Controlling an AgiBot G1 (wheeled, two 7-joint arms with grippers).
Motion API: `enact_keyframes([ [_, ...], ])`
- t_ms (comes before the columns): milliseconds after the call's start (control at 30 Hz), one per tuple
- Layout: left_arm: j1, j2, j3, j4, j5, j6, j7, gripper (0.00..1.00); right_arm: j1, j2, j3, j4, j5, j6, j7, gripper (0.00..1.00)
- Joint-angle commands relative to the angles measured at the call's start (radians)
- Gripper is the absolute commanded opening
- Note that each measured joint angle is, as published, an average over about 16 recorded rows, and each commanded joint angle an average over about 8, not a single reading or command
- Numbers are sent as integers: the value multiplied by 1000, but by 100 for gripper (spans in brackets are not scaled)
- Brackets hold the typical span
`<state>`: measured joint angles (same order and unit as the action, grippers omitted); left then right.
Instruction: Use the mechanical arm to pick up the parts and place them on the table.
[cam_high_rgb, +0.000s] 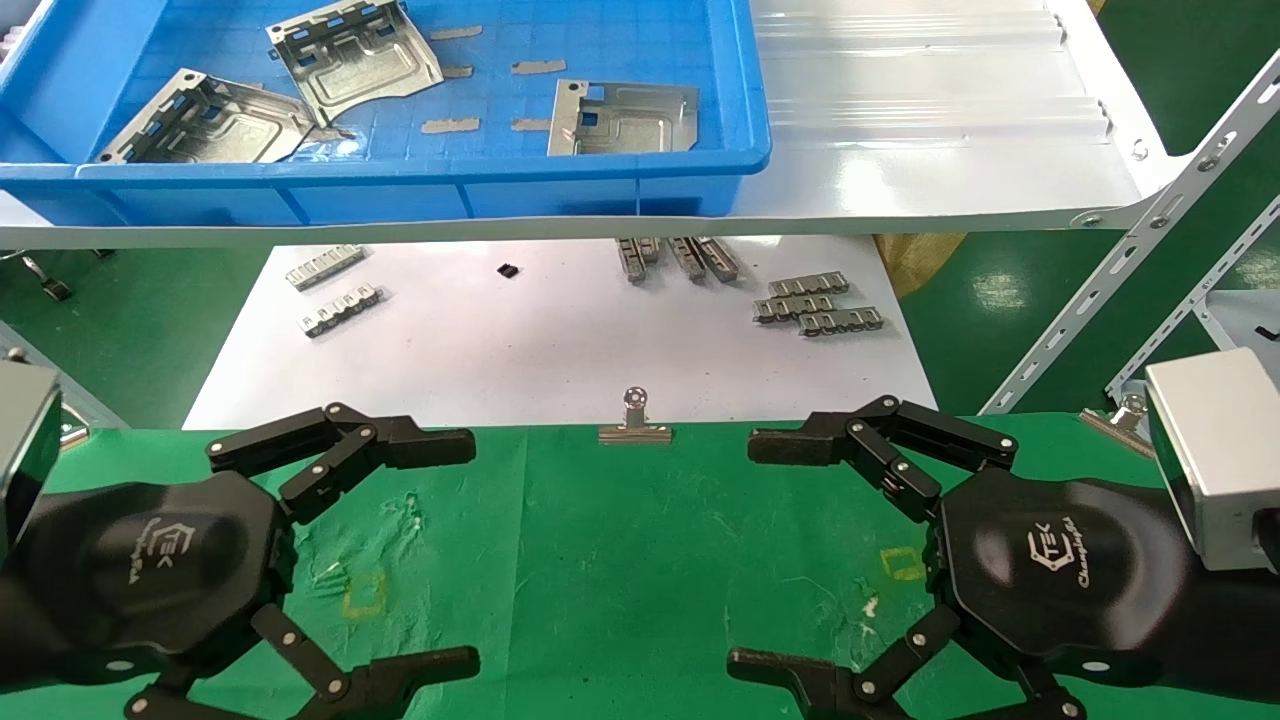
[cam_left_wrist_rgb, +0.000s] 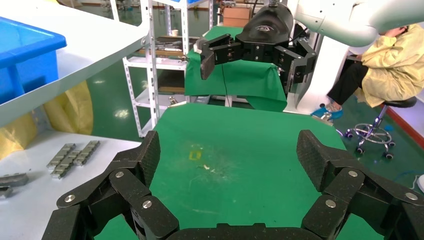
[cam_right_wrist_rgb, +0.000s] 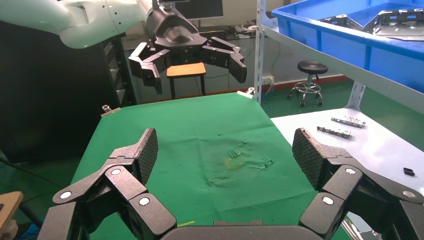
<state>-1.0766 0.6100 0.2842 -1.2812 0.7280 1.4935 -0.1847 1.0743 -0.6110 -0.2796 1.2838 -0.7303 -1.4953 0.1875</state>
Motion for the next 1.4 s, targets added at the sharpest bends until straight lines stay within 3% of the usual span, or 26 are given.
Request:
enact_keyframes([
  [33,0,0,0,0,0,0,0,100,0,0,0,0,0,0,0,100],
  [100,0,0,0,0,0,0,0,100,0,0,0,0,0,0,0,98],
  [367,0,0,0,0,0,0,0,100,0,0,0,0,0,0,0,0],
  [1233,-3,0,0,0,0,-1,0,100,0,0,0,0,0,0,0,0],
  [1400,-54,13,4,6,22,-20,-16,100,0,0,0,-1,0,0,0,0],
])
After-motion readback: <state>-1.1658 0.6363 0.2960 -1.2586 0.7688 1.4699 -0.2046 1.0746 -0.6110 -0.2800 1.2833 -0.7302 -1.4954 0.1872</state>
